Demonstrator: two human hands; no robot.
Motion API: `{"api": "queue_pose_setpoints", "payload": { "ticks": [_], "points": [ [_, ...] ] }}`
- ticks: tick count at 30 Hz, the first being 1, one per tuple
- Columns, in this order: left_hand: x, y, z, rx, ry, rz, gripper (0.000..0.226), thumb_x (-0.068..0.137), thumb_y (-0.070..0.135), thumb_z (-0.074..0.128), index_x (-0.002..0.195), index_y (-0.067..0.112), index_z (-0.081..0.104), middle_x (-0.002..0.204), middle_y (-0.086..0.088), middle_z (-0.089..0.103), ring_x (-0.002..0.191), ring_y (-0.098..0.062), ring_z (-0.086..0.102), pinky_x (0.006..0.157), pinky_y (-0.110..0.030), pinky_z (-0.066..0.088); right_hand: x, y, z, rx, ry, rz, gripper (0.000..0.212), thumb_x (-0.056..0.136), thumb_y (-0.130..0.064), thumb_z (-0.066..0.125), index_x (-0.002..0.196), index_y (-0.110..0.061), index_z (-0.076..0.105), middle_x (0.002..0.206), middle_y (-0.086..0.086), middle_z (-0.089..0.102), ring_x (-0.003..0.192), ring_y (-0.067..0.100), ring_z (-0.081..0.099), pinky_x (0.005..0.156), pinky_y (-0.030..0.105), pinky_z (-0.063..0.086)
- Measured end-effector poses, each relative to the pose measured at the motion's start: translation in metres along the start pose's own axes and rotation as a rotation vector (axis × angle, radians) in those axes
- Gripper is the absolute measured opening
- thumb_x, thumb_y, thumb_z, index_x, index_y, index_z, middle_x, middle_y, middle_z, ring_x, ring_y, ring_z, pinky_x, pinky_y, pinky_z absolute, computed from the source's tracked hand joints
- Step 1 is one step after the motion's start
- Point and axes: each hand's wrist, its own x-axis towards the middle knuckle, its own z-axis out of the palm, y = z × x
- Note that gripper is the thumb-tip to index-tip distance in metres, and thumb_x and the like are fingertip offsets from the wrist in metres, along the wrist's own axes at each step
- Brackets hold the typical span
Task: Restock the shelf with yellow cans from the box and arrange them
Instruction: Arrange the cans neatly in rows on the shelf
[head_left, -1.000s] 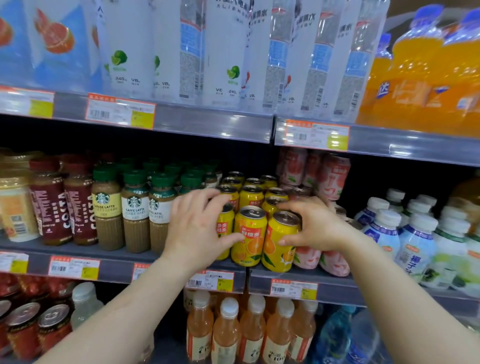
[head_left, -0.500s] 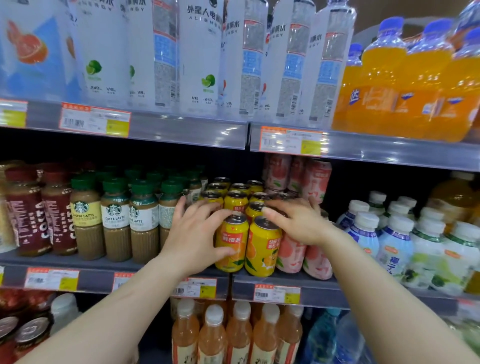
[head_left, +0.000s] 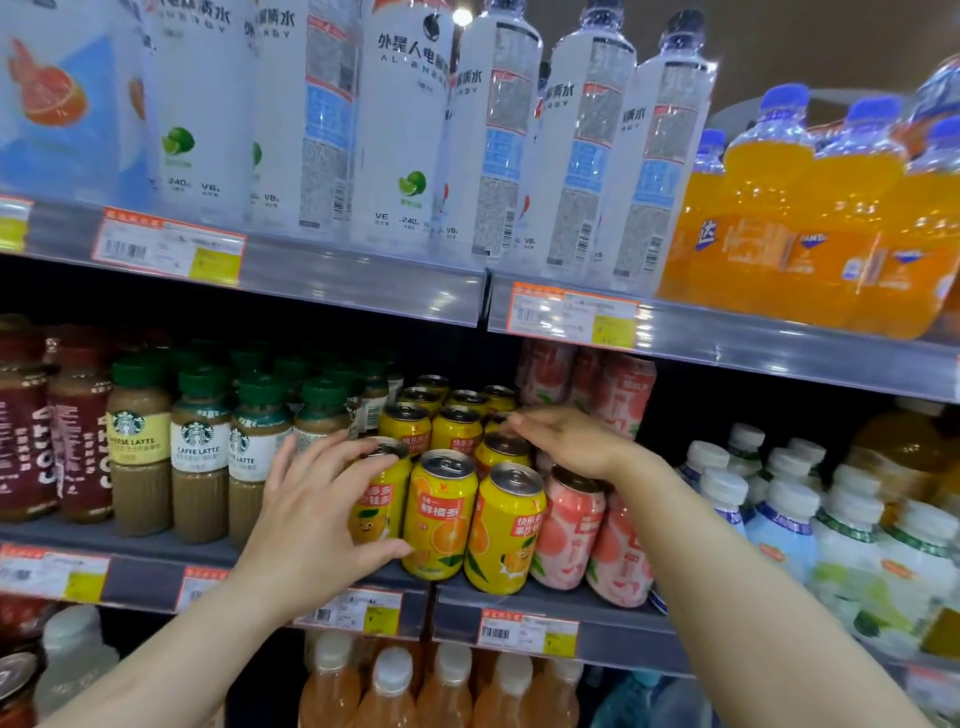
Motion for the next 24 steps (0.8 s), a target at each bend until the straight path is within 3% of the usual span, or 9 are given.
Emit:
{"api": "queue_pose_setpoints", "payload": {
  "ticks": [2, 5, 7, 10, 15, 19, 24],
  "points": [
    [0.002, 0.001, 0.001, -0.032, 0.027, -0.001, 0.084, 0.06, 0.079, 0.053, 0.128, 0.03, 0.055, 0.13, 0.007, 0.056, 0.13, -0.017, 0.035, 0.115, -0.047, 0.007, 0.009, -0.002, 0.002, 0.044, 0.032, -0.06, 0.037, 0.094, -0.05, 0.054, 0.124, -0.031, 0.065, 0.132, -0.008, 0.061, 0.12, 0.008, 0.055, 0.105, 0.026, 0.041],
    [0.004, 0.001, 0.002, -0.069, 0.054, 0.003, 0.083, 0.059, 0.08, 0.054, 0.127, 0.032, 0.055, 0.128, 0.013, 0.053, 0.13, -0.015, 0.035, 0.115, -0.037, 0.003, 0.021, -0.008, 0.003, -0.034, 0.052, -0.207, 0.043, 0.088, -0.036, 0.07, 0.129, -0.026, 0.063, 0.135, -0.002, 0.058, 0.122, 0.007, 0.051, 0.097, 0.007, 0.033],
    [0.005, 0.002, 0.002, -0.083, 0.062, 0.0, 0.083, 0.059, 0.081, 0.054, 0.127, 0.033, 0.055, 0.126, 0.018, 0.049, 0.129, -0.013, 0.035, 0.115, -0.038, 0.004, 0.031, -0.009, 0.004, -0.095, 0.04, -0.258, 0.048, 0.085, -0.032, 0.074, 0.13, -0.021, 0.062, 0.135, 0.004, 0.057, 0.123, 0.012, 0.051, 0.09, -0.001, 0.029],
    [0.006, 0.002, 0.002, -0.105, 0.061, -0.017, 0.084, 0.059, 0.081, 0.055, 0.128, 0.033, 0.054, 0.125, 0.021, 0.045, 0.129, -0.01, 0.035, 0.116, -0.044, 0.007, 0.05, -0.01, 0.005, -0.221, 0.01, -0.276, 0.057, 0.08, -0.042, 0.076, 0.132, -0.025, 0.061, 0.136, 0.005, 0.057, 0.125, 0.017, 0.052, 0.1, 0.015, 0.037],
    [0.004, 0.001, 0.004, -0.138, 0.063, -0.03, 0.085, 0.059, 0.082, 0.055, 0.13, 0.036, 0.05, 0.127, 0.022, 0.046, 0.128, 0.001, 0.029, 0.117, -0.04, 0.003, 0.079, -0.015, 0.015, -0.47, -0.056, -0.209, 0.07, 0.076, -0.067, 0.066, 0.139, -0.044, 0.046, 0.146, 0.001, 0.049, 0.133, 0.025, 0.041, 0.109, 0.038, 0.036],
    [0.002, 0.002, 0.005, -0.157, 0.065, -0.041, 0.085, 0.06, 0.084, 0.053, 0.131, 0.039, 0.046, 0.128, 0.023, 0.044, 0.127, 0.0, 0.031, 0.118, -0.045, 0.005, 0.085, -0.019, 0.02, -0.486, -0.07, -0.208, 0.062, 0.08, -0.054, 0.071, 0.136, -0.035, 0.054, 0.146, -0.004, 0.049, 0.132, 0.019, 0.045, 0.108, 0.033, 0.037],
    [-0.001, 0.001, 0.008, -0.177, 0.062, -0.04, 0.087, 0.058, 0.081, 0.057, 0.133, 0.038, 0.043, 0.131, 0.023, 0.043, 0.128, 0.0, 0.03, 0.118, -0.038, -0.002, 0.085, -0.016, 0.025, -0.227, -0.01, -0.206, 0.04, 0.075, -0.032, 0.082, 0.112, -0.025, 0.07, 0.12, -0.005, 0.063, 0.113, 0.016, 0.058, 0.098, 0.03, 0.046]
  ]
}}
